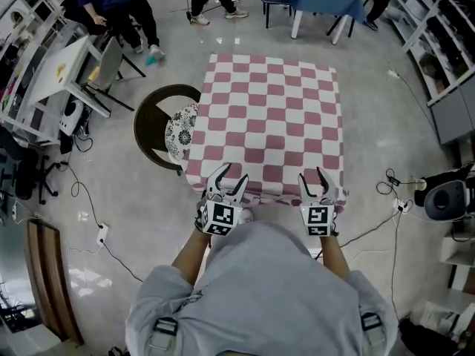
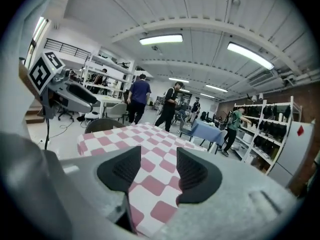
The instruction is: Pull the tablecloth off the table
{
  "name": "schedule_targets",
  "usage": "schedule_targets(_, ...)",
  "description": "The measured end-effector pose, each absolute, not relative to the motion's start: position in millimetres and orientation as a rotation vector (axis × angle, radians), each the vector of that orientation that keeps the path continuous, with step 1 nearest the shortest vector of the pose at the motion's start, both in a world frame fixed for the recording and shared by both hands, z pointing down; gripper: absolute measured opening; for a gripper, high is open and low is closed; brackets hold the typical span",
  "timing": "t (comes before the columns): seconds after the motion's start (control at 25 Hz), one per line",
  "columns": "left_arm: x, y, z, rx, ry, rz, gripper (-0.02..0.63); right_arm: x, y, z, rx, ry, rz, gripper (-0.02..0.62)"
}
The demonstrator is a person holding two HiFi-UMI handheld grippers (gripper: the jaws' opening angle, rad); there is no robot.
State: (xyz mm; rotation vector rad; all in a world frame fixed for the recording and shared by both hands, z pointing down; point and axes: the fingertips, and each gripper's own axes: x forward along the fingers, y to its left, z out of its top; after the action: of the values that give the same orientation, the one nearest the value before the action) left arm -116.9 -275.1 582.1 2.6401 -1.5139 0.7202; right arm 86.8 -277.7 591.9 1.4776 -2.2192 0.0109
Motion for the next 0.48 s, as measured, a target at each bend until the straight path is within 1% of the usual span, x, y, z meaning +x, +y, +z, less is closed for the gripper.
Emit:
schedule_targets(0.12, -118.3, -281.1, 609.2, 2.679, -1.466, 0.918, 0.222, 75.4, -281.9, 616.4, 1.375, -2.184, 0.002, 0.210)
schedule_targets(0.36, -125.1, -286.1, 680.6, 2.792, -1.271, 1.496, 0.222, 63.4, -281.1, 684.5, 1.139, -2.066, -0.022, 0.210)
schedule_targets(0.48, -134.8, -279.8, 715.9, 2.764, -1.131, 1.666, 0.222, 62.3, -271.0, 719.7, 1.003, -2.002, -0.016, 0.210)
